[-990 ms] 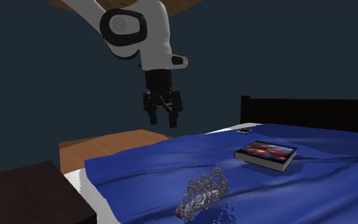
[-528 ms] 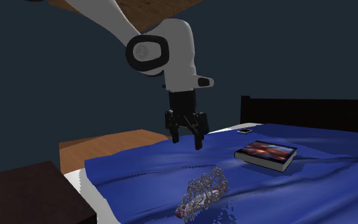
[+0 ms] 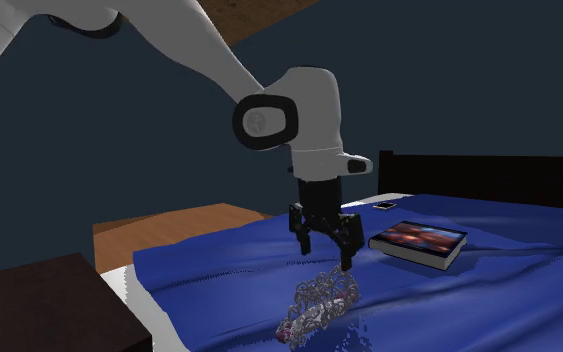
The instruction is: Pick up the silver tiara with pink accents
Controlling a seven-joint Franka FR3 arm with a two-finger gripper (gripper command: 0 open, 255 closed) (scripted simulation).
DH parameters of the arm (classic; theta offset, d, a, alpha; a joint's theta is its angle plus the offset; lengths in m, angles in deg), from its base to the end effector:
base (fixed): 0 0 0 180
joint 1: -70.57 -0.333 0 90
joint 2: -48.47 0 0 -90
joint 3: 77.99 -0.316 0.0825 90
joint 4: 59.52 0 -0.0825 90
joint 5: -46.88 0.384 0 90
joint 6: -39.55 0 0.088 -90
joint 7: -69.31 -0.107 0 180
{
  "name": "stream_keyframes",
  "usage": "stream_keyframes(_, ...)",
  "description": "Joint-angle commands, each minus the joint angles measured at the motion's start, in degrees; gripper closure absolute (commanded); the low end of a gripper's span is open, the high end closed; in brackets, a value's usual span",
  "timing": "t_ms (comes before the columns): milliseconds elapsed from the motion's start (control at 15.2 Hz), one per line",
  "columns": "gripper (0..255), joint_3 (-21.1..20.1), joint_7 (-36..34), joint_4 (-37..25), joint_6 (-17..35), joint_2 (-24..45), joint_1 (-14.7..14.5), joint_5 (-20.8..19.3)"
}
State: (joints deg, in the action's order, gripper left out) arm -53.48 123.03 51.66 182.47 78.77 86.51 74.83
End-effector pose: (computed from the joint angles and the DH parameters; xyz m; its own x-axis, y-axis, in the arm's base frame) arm 0.4854 -0.4006 0.2379 0.9863 -0.0847 0.1413 -0.0853 -0.9964 -0.0013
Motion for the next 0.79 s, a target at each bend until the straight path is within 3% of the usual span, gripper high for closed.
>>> stream_keyframes(0, 0, -0.7, 0.7, -0.3, 0.9, 1.2, 0.6, 0.9)
stream_keyframes(396, 0, -2.2, 2.1, -0.7, 3.0, 3.9, 1.7, 2.7)
stream_keyframes(462, 255, -2.2, 2.2, -0.7, 3.1, 3.9, 1.7, 2.7)
stream_keyframes(726, 255, -2.2, 2.2, -0.7, 3.1, 3.9, 1.7, 2.8)
